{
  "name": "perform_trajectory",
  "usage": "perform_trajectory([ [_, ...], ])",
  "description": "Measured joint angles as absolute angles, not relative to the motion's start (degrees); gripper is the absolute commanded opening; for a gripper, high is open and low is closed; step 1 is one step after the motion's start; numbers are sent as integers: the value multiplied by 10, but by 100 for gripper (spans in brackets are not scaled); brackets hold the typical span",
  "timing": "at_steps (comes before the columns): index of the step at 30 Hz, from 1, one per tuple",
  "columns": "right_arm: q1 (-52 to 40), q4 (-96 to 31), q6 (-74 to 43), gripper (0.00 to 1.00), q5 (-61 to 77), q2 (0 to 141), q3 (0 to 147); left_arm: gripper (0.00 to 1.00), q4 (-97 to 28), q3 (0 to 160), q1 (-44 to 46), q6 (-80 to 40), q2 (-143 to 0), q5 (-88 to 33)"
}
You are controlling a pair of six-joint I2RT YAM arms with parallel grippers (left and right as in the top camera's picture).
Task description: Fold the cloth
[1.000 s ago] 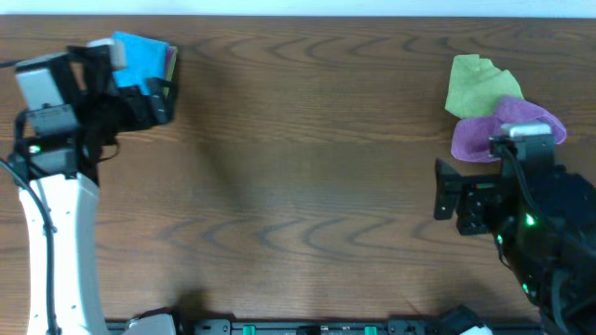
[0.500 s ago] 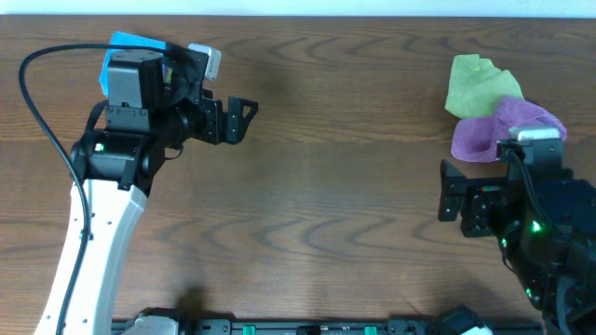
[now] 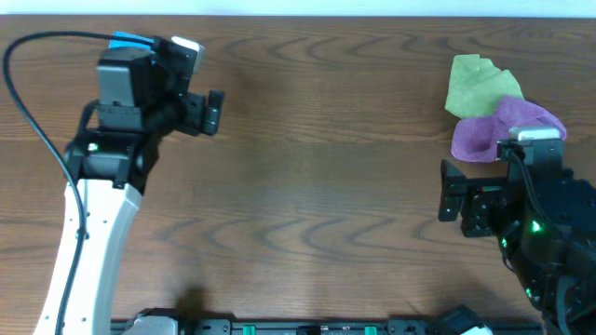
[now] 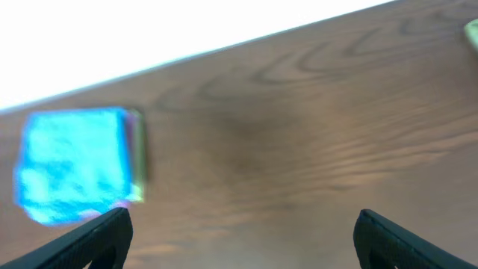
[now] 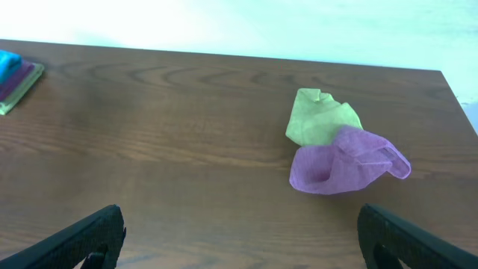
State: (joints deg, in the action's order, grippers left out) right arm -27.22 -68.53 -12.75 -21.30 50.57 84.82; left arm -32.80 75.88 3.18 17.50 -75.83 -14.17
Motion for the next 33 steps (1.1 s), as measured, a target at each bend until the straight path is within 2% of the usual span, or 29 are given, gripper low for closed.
perform_trajectory([
  [6,-272,-685,-128,99,-213,506,848,95,-328,753,-84,239,-733,-166],
  [11,-272,-686,-128,99,-213,505,848,95,-325,681,-144,246,-621,-176],
  [14,-272,-686,-128,99,-214,505,848,95,-302,605,-148,237,-539,-178],
  [25,-272,-686,-128,99,-215,505,848,95,-78,230,-149,170,-239,-170],
  [33,-272,-686,-128,99,-215,505,848,95,-51,131,-149,128,-139,-142],
])
